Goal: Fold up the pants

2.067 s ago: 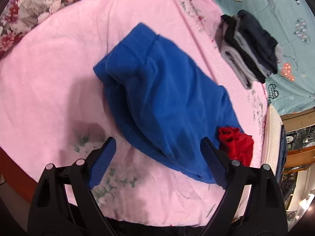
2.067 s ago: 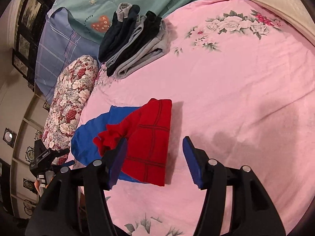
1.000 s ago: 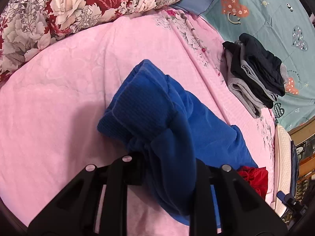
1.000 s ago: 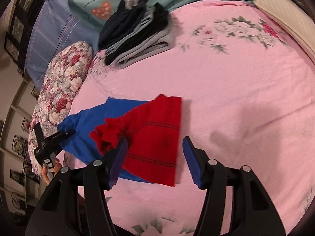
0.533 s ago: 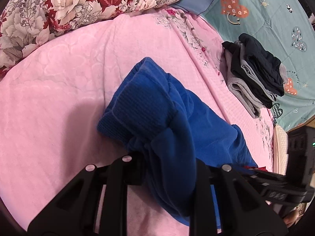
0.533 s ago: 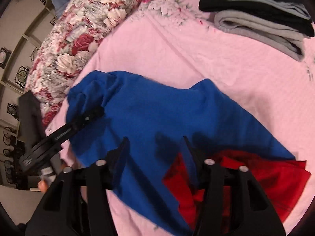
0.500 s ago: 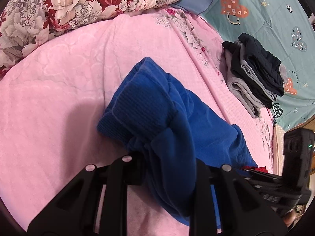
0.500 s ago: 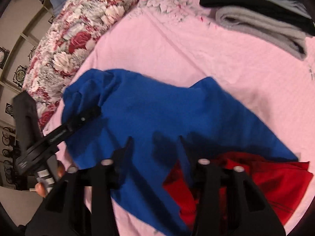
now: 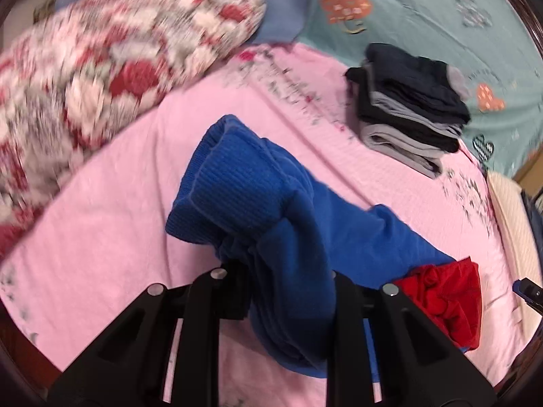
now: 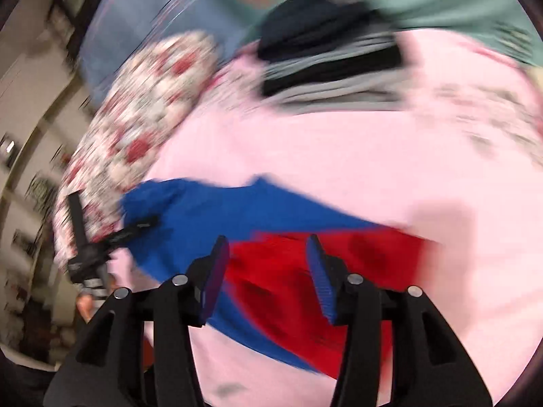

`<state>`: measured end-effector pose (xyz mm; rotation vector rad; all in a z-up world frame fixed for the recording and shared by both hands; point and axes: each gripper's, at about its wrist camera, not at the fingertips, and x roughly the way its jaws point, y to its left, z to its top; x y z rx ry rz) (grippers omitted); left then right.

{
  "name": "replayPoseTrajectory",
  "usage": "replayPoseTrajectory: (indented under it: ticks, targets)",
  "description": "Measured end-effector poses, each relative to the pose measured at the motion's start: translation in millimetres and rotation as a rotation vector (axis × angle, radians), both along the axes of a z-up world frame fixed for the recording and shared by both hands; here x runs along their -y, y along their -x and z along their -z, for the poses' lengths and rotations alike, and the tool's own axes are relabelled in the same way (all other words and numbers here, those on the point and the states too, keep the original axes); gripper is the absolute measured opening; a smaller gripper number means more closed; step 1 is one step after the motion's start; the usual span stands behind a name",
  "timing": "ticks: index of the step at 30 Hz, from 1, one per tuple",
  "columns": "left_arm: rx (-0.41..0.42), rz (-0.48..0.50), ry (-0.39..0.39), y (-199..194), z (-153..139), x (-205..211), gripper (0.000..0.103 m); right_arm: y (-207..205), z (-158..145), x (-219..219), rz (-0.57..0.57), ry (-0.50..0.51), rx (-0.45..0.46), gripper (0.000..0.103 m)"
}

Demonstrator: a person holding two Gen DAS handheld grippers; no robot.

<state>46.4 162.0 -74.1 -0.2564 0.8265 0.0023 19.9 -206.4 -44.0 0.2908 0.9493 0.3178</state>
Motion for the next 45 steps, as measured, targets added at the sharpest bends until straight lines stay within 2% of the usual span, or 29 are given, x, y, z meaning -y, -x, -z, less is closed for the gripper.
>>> replayPoseTrajectory:
  ticks: [4,7,10,11,14,16,18,19,20,22,25,26,28,30,31,33,35,36,37,38,39,41,43,45]
  targets:
    - [0.107,0.183,-0.082,20.5,-46.9,63.8,0.018,48.6,11.2,76.5,0.193,-0.063,-0.003,0.049]
    - [0.147,0.427,-0.136,36.5,-69.3,143.6,0.018,76.9,15.2,115.0,0.291,-0.099,0.013,0.049]
    - [0.133,0.572,-0.192,40.8,-59.4,207.1,0.017,100.0,13.7,145.4,0.343,-0.136,0.053,0.049]
    - [0.109,0.618,-0.234,40.6,-47.6,233.1,0.017,102.8,13.6,148.3,0.35,-0.143,0.059,0.049]
    - [0.008,0.693,-0.286,33.2,-10.4,277.1,0.017,116.6,13.8,159.2,0.355,-0.16,0.068,0.049]
    - [-0.051,0.696,-0.301,25.9,10.7,287.9,0.022,123.8,14.8,164.1,0.359,-0.166,0.072,0.049]
    - [-0.113,0.709,-0.296,18.9,24.3,290.6,0.042,129.2,17.9,169.3,0.367,-0.174,0.073,0.049]
    - [-0.14,0.736,-0.27,19.3,24.3,291.2,0.066,130.3,20.0,170.2,0.371,-0.175,0.071,0.049]
    - [-0.141,0.761,-0.237,24.0,20.4,288.9,0.084,128.2,21.9,170.1,0.373,-0.174,0.066,0.049]
    - [-0.1,0.796,-0.177,36.6,4.7,283.7,0.097,122.9,29.4,169.3,0.365,-0.177,0.041,0.049]
    - [-0.084,0.879,0.024,46.1,-32.3,258.4,0.1,108.8,32.3,156.2,0.324,-0.168,0.011,0.049]
    - [-0.056,0.864,0.071,48.3,-44.2,242.7,0.101,105.0,31.0,150.8,0.305,-0.164,0.006,0.049]
    - [-0.018,0.779,0.065,46.0,-57.2,220.3,0.101,92.5,23.7,131.2,0.236,-0.162,0.009,0.049]
    - [-0.002,0.659,0.061,41.3,-58.5,190.8,0.101,83.9,14.9,111.3,0.168,-0.17,0.025,0.049]
    - [-0.004,0.613,0.079,38.7,-55.8,177.4,0.1,77.3,9.3,97.0,0.12,-0.175,0.032,0.049]
    - [-0.041,0.565,0.181,31.3,-45.3,150.7,0.09,63.3,-3.3,66.9,0.022,-0.183,0.048,0.049]
    - [-0.093,0.566,0.252,24.5,-32.2,142.4,0.042,51.1,-13.4,43.1,-0.058,-0.182,0.07,0.049]
    - [-0.112,0.582,0.28,21.2,-24.3,146.2,0.032,41.7,-17.0,29.3,-0.094,-0.176,0.074,0.049]
    - [-0.128,0.597,0.304,21.1,-16.1,146.3,0.015,34.3,-17.3,21.1,-0.106,-0.172,0.069,0.049]
    - [-0.151,0.603,0.315,16.0,-5.4,151.1,0.013,25.4,-15.3,11.6,-0.118,-0.166,0.059,0.049]
    - [-0.167,0.593,0.303,13.8,4.3,153.6,0.013,19.0,-12.2,6.5,-0.126,-0.159,0.054,0.043]
    - [-0.217,0.559,0.253,11.1,31.0,157.8,0.013,8.2,3.1,-2.8,-0.119,-0.106,0.013,0.036]
    - [-0.27,0.547,0.275,6.5,54.5,152.2,0.008,7.3,28.5,5.1,-0.045,-0.043,-0.084,0.033]
    - [-0.277,0.552,0.336,3.5,71.6,143.3,0.005,14.6,46.8,19.1,0.019,-0.001,-0.127,0.029]
